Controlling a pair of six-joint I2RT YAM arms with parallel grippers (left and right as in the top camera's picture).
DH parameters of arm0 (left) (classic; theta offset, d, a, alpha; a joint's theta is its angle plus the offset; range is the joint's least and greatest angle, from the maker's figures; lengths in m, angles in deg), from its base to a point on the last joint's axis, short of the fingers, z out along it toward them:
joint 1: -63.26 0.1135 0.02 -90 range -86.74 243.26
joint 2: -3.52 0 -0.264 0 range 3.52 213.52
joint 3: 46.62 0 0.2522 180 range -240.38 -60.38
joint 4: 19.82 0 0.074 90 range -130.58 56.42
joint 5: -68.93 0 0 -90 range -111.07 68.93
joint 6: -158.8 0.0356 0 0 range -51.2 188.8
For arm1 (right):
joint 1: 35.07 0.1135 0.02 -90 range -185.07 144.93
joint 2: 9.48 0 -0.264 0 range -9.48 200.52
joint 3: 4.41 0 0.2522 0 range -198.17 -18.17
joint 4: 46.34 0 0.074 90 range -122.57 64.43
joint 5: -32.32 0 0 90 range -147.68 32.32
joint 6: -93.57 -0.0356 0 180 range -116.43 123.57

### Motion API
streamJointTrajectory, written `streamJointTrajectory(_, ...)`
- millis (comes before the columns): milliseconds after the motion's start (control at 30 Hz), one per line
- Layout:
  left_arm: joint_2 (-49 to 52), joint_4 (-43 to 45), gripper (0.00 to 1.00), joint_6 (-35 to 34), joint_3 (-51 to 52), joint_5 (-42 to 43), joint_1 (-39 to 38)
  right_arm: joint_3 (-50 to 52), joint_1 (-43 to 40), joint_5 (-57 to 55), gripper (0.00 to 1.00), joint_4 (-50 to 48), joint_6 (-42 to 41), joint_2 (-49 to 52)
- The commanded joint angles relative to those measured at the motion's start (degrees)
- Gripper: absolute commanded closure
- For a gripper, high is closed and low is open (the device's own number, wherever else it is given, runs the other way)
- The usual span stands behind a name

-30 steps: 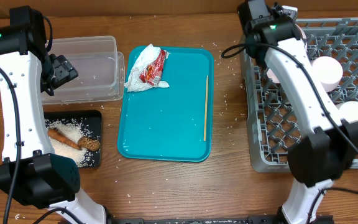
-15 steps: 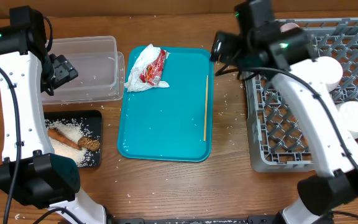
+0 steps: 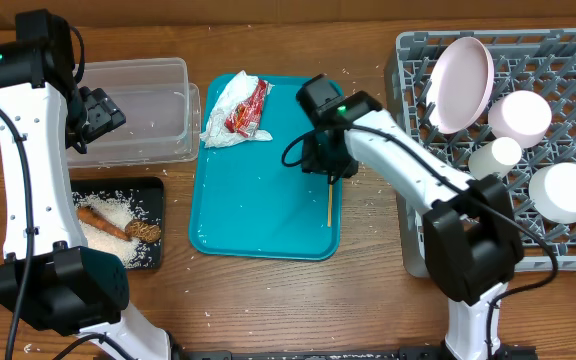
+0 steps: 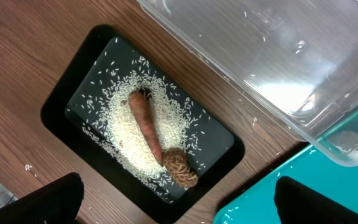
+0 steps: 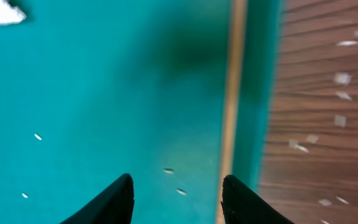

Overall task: Sort waste into correct bins and load items into the dishwasher
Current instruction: 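Move the right gripper to the chopstick on the teal tray and grasp it, then carry the chopstick with the right gripper and insert it into the rack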

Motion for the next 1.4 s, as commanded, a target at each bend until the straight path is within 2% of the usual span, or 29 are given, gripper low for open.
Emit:
streamJointTrajectory(0,-1.0,0.1,0.0,0.2,-0.9,0.0,-0.8,-0.1,0.8,-0.4,0.52,-0.8,-0.5,2.0)
streamJointTrajectory(300,-1.0,0.1,0.0,0.2,-0.9,0.0,-0.8,-0.1,0.9,-7.1,0.52,-1.9,0.2,3.5)
streamJointTrajectory(567,-1.0,0.1,0.0,0.2,-0.9,0.0,-0.8,-0.1,0.9,-8.3,0.56,-3.4,0.2,5.8)
streamJointTrajectory(833,-1.0,0.1,0.0,0.2,-0.9,0.1,-0.8,-0.1,0.9,-9.9,0.56,-3.5,0.2,5.9)
streamJointTrajectory(1367,-1.0,0.1,0.0,0.2,-0.9,0.0,-0.7,-0.1,0.7,-6.6,0.56,-3.5,0.2,7.9)
